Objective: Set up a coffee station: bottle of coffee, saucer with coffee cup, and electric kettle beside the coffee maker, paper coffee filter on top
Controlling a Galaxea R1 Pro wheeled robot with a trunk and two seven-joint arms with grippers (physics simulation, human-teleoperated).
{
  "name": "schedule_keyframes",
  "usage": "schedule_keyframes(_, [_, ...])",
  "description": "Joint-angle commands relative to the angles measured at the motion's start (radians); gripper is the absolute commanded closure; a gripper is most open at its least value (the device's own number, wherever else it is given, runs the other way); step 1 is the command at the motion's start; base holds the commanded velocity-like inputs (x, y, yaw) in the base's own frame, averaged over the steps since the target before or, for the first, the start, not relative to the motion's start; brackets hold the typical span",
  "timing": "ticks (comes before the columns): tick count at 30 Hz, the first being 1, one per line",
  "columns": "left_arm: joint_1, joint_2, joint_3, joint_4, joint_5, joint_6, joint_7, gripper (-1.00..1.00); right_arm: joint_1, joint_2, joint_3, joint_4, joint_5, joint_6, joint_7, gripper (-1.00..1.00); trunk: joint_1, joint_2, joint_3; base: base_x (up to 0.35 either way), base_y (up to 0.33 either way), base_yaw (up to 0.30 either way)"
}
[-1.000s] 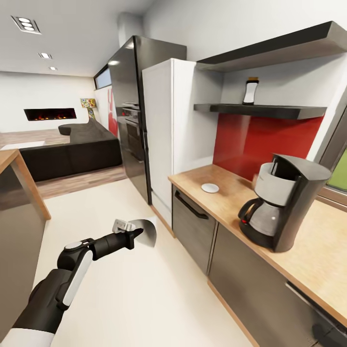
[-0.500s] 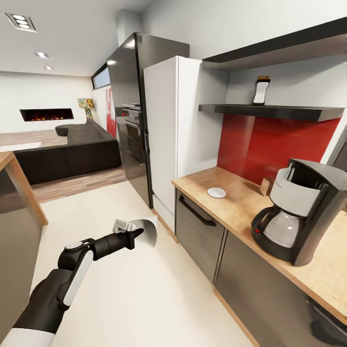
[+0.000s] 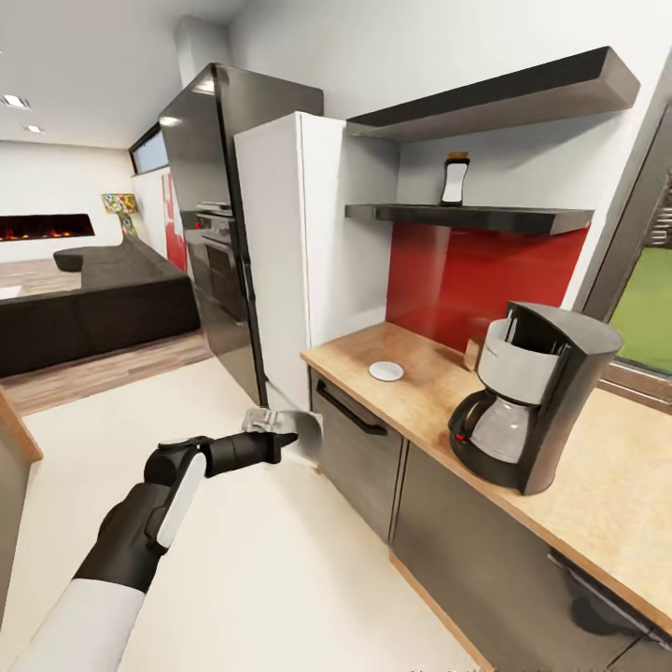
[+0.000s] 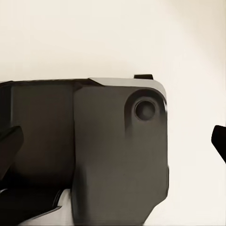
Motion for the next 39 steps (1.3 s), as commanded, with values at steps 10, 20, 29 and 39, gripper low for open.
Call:
schedule_keyframes(10, [-0.549,-0.008,0.027,0.373,0.070,0.254,0.001,1.00,-0.001,0.001,-0.002,0.006,-0.001,-0.003,0.000,-1.00,0.001,-0.002,-0.002,0.000,0.000,-0.266])
schedule_keyframes(20, [-1.122,-0.036,0.263,1.174,0.141,0.256,0.157,1.00,-0.001,0.001,-0.002,0.006,-0.001,-0.003,0.000,-1.00,0.001,-0.002,-0.002,0.000,0.000,-0.267])
schedule_keyframes(29, [-1.127,-0.002,0.305,1.240,0.140,0.258,0.217,1.00,-0.001,0.001,-0.004,0.006,-0.001,-0.003,0.000,-1.00,0.001,-0.002,-0.002,0.000,0.000,-0.267])
schedule_keyframes(39, [-1.144,0.029,0.299,1.262,0.136,0.267,0.471,1.00,-0.001,0.001,-0.004,0.006,-0.001,-0.003,-0.003,-1.00,0.001,-0.002,-0.002,0.000,0.000,-0.268])
